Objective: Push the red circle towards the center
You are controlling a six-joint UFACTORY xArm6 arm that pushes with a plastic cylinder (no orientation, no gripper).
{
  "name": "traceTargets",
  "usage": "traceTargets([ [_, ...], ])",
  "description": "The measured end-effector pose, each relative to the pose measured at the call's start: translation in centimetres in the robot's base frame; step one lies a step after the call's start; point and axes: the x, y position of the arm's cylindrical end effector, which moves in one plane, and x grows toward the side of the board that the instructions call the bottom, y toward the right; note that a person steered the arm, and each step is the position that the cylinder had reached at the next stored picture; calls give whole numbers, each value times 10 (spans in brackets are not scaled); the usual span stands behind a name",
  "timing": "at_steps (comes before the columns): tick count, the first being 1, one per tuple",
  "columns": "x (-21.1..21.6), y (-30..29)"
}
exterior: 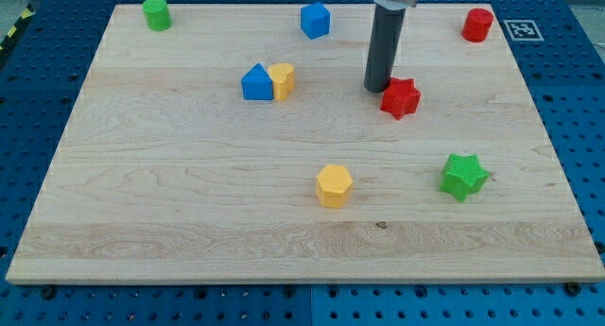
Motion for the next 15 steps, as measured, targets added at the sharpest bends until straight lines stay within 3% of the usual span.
traceTargets([
  [1, -8, 16],
  [2, -44, 44],
  [6, -100, 200],
  [7, -91, 203],
  [8, -150, 204],
  [9, -176, 195],
  [10, -148, 157],
  [14, -132, 159],
  [15, -112, 148],
])
